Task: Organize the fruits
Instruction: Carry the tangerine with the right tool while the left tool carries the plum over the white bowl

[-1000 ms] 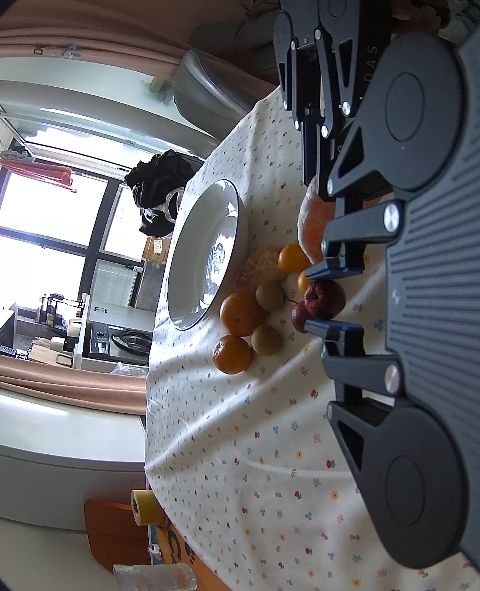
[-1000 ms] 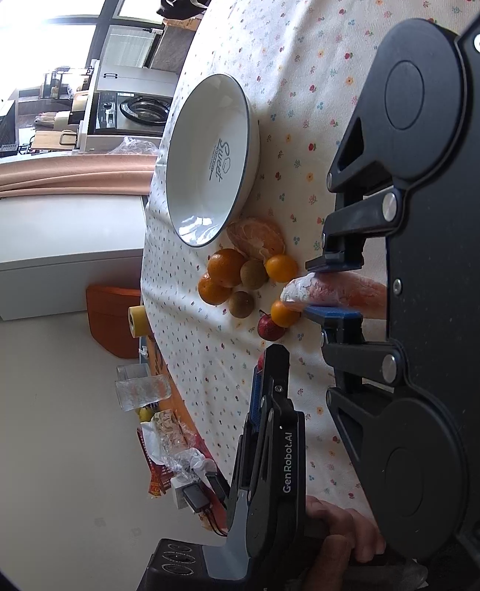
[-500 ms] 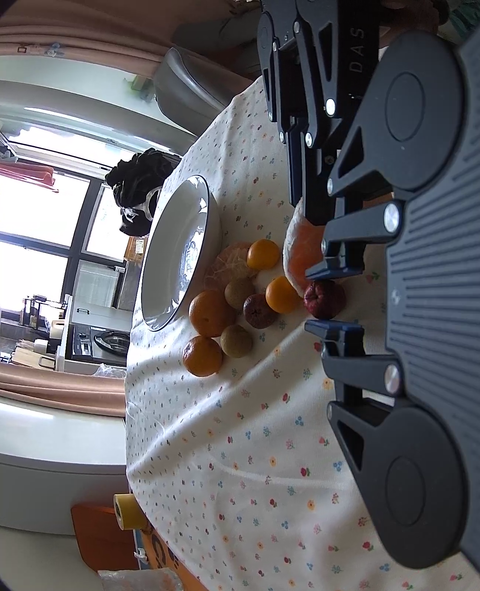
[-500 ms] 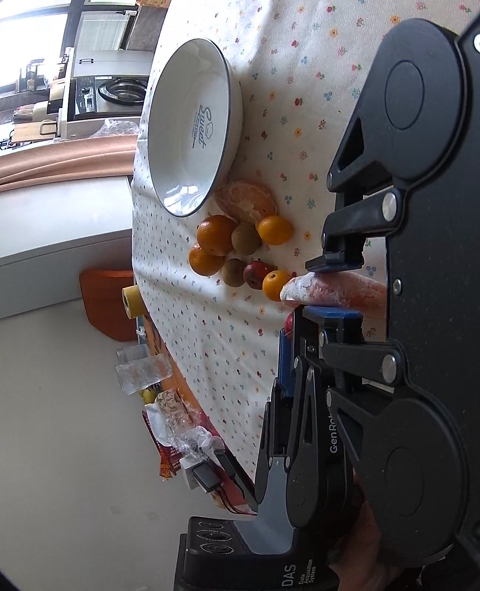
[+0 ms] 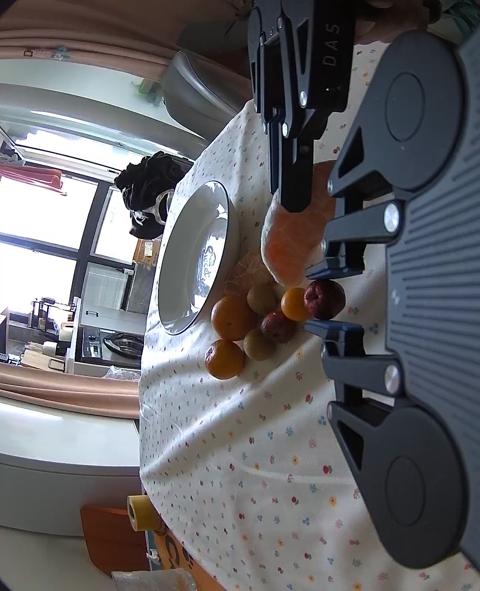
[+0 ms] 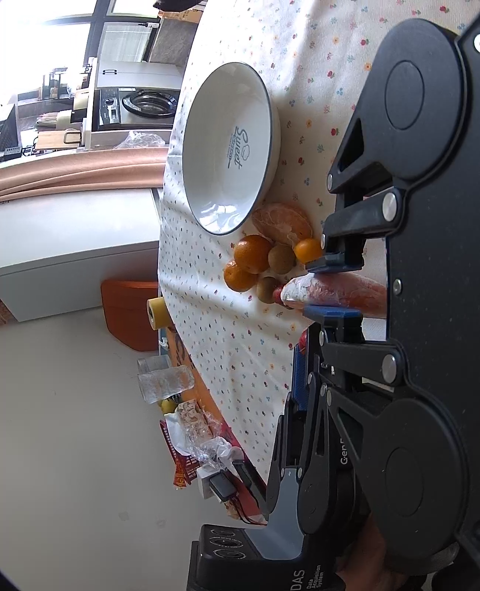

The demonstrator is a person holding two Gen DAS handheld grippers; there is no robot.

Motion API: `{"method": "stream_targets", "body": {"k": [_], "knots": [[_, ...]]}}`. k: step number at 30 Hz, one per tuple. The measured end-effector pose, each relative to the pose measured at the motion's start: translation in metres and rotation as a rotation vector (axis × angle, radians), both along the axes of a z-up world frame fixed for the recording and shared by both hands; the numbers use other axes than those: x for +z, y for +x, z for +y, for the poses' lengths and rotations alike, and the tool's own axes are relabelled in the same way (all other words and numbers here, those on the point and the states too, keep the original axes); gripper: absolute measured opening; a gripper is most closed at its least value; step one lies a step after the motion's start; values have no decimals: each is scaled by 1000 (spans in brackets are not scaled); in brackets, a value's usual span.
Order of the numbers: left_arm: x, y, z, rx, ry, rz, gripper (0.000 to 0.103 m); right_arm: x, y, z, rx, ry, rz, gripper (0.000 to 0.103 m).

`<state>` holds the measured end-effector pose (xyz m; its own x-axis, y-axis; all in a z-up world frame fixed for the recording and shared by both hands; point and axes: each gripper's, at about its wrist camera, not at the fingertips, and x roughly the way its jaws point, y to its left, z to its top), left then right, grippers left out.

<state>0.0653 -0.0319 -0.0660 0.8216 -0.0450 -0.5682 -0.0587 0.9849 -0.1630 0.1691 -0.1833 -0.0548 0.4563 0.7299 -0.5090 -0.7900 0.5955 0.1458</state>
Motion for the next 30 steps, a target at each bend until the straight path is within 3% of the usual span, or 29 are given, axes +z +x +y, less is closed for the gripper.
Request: {"method": "stream_targets", "body": {"k": [12, 30], "knots": [[31, 14, -1, 9, 39, -66, 21, 26, 15, -13, -74, 19, -72, 16], [65, 73, 5, 7, 49, -109, 21, 40, 56, -20, -202, 42, -131, 16]]}}
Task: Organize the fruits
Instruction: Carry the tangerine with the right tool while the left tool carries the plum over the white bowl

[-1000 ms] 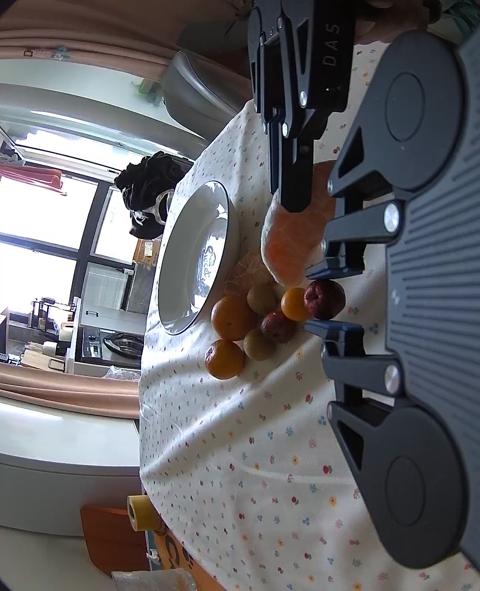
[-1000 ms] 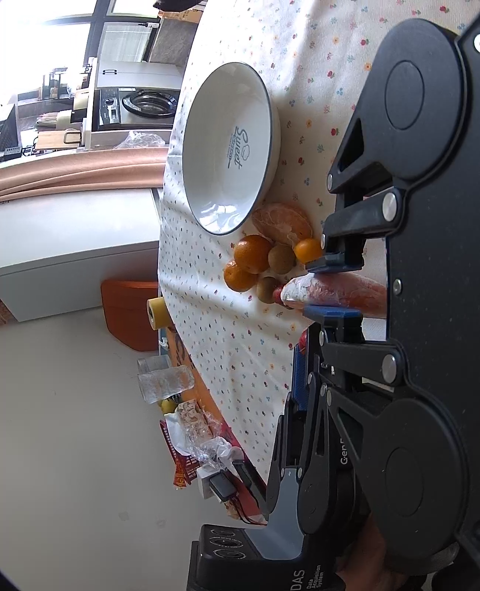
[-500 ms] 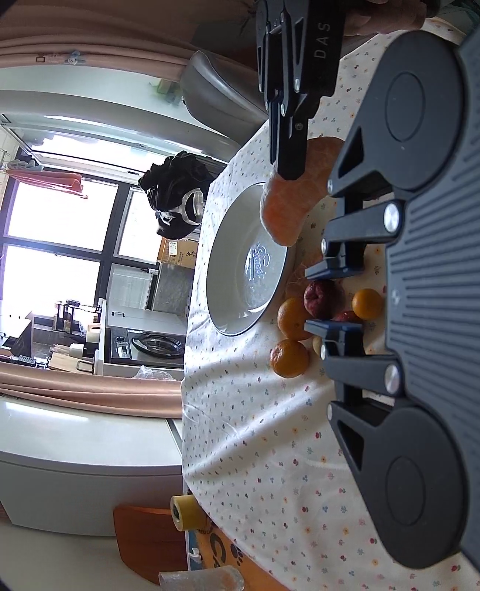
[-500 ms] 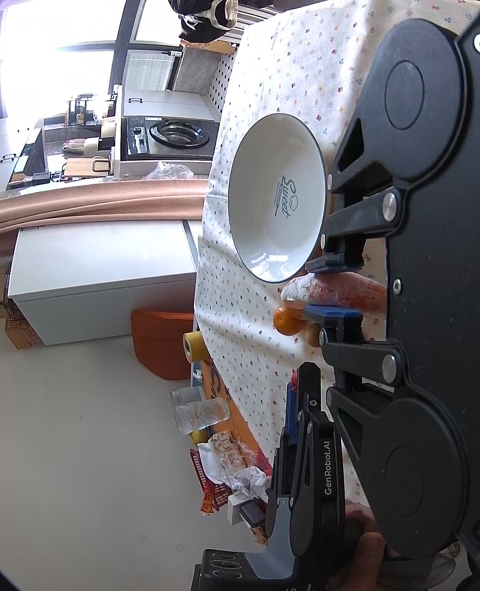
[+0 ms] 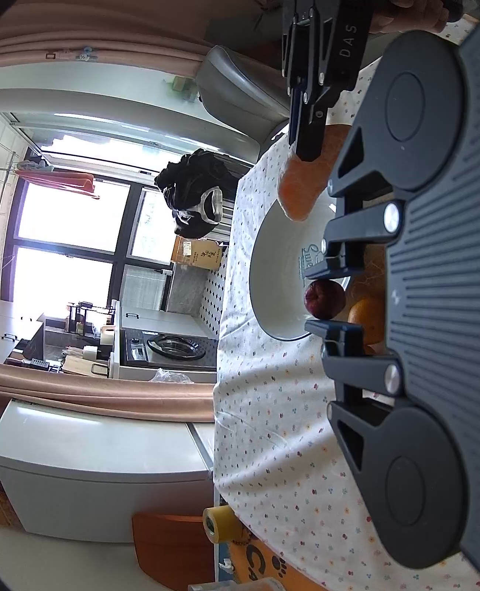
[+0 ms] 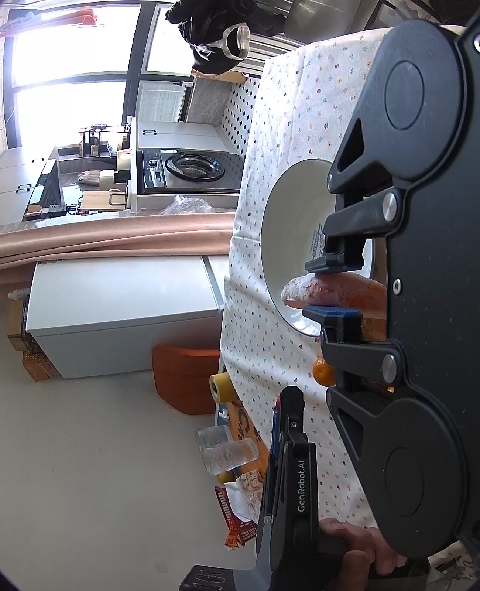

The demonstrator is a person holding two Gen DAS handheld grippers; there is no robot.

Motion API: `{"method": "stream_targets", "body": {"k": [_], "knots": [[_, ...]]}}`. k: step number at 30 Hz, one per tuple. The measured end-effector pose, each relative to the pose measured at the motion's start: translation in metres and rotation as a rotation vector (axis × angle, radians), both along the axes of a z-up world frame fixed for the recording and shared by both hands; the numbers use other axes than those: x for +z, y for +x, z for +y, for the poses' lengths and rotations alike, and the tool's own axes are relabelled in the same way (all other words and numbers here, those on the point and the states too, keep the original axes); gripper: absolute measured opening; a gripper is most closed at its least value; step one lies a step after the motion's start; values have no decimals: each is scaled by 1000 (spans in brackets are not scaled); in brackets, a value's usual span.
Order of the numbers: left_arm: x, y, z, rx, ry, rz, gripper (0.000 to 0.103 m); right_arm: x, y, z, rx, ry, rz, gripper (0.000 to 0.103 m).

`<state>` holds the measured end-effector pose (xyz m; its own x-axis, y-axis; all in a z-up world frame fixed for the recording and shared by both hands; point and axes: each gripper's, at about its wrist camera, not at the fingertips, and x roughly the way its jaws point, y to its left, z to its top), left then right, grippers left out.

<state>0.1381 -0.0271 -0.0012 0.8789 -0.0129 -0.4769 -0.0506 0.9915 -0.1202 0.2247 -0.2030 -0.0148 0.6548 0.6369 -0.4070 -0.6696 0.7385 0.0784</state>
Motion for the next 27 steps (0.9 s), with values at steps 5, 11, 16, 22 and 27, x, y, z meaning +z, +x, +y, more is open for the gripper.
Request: {"method": "stream_targets", "body": {"k": [5, 11, 16, 22, 27], "knots": [[-6, 28, 3, 13, 6, 25, 21, -10, 18, 2, -44, -9, -13, 16], [-13, 55, 4, -3, -1, 48, 21, -20, 40, 6, -82, -7, 16, 16], [-18, 74, 3, -17, -12, 65, 21, -23, 54, 6, -99, 8, 34, 16], [-25, 93, -5, -41, 0, 85, 22, -26, 71, 7, -133, 11, 61, 17], [-23, 99, -9, -13, 31, 64, 25, -27, 80, 2, -161, 12, 67, 17]]}}
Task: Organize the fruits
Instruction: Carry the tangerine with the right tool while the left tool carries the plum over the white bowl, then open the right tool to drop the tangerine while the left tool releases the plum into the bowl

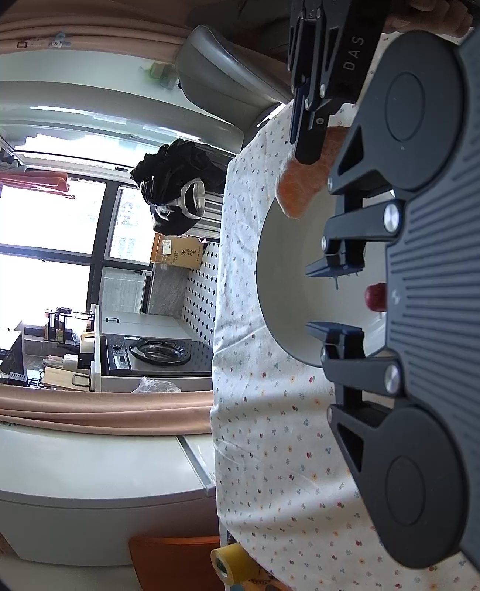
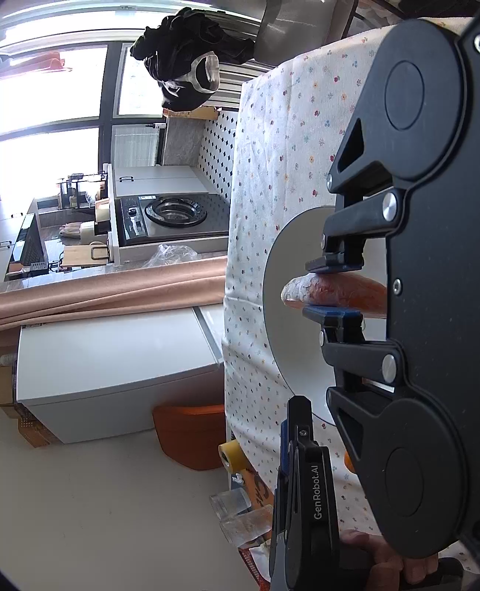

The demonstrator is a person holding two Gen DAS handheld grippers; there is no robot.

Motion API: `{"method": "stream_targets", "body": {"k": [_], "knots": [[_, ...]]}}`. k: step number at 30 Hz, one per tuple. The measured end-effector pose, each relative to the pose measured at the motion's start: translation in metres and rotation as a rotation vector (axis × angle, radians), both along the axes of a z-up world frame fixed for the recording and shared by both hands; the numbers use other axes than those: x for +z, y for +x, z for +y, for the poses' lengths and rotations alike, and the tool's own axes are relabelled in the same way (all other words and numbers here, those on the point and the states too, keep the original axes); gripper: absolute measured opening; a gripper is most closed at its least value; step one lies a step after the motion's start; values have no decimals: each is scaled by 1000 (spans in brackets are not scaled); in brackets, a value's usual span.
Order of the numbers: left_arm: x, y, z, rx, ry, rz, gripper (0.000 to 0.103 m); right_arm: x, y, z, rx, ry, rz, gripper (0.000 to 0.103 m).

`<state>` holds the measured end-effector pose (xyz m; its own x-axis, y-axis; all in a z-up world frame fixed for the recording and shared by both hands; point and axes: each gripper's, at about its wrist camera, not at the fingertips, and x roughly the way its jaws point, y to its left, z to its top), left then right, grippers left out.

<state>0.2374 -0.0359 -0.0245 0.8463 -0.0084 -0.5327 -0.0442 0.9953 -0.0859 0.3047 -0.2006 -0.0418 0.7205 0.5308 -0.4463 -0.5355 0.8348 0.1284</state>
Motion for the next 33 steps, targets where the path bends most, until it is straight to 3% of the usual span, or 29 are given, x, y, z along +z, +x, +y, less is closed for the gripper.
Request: {"method": "stream_targets", "body": {"k": [5, 7, 9, 18, 21, 23, 25, 30, 33], "knots": [[5, -1, 5, 9, -34, 7, 27, -1, 4, 0, -17, -14, -1, 17], [8, -6, 6, 10, -28, 0, 33, 1, 8, 1, -28, -20, -4, 17], [10, -12, 6, 15, -16, -8, 50, 5, 13, 1, -35, -23, -14, 17], [25, -37, 15, 47, 4, -50, 84, 12, 20, 6, -44, -26, 9, 25], [27, -43, 18, 55, 3, -46, 88, 15, 9, 10, -27, -40, 6, 37], [28, -46, 21, 57, 0, -34, 88, 18, 1, 12, -19, -45, -9, 55], [31, -49, 22, 68, 6, -27, 89, 22, -6, 13, -11, -42, -12, 66], [33, -64, 24, 69, 18, -35, 93, 28, -19, 14, 13, -32, -12, 75], [34, -72, 26, 79, 21, -24, 94, 31, -30, 16, 28, -24, -26, 90]]}}
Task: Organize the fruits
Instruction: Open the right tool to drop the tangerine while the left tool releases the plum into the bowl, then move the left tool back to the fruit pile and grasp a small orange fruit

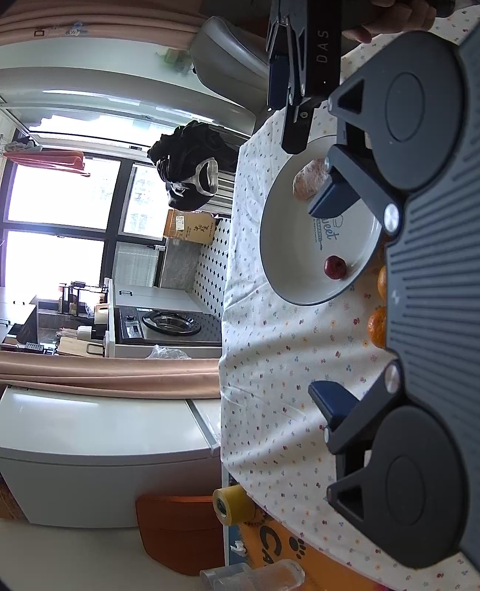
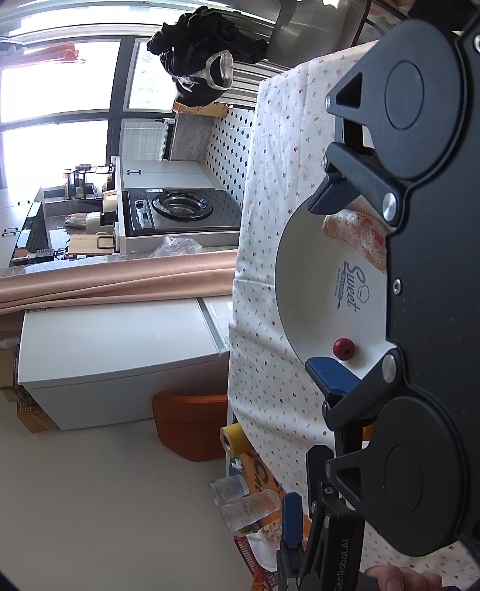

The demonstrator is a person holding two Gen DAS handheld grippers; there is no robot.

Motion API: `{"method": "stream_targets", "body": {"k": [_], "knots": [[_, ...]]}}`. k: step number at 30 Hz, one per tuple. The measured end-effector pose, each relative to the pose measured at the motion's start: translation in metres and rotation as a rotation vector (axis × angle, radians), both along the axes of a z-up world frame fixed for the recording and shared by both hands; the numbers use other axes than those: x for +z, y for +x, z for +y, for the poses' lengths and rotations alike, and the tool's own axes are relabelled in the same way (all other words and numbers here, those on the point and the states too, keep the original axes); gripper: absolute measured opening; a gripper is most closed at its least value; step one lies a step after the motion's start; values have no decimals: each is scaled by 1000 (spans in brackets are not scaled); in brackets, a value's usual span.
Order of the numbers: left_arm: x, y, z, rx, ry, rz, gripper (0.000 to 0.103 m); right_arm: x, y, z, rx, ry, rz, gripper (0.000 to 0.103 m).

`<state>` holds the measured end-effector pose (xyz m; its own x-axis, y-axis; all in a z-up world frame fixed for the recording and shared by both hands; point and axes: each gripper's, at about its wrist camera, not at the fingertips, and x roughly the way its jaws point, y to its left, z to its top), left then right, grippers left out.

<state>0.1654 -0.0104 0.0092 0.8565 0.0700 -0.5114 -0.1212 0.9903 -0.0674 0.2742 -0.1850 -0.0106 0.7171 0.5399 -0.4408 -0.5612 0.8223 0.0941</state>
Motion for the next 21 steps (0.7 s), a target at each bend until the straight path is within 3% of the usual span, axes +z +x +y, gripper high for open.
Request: {"method": "stream_targets", "body": {"k": [1, 5, 21], "knots": [[1, -3, 1, 0, -2, -1, 94, 1, -5, 0, 8, 0, -10, 96], [4, -15, 3, -3, -3, -4, 94, 3, -19, 5, 46, -11, -29, 103], [-2, -59, 18, 25, -26, -9, 95, 4, -57, 11, 94, 7, -21, 103]]}}
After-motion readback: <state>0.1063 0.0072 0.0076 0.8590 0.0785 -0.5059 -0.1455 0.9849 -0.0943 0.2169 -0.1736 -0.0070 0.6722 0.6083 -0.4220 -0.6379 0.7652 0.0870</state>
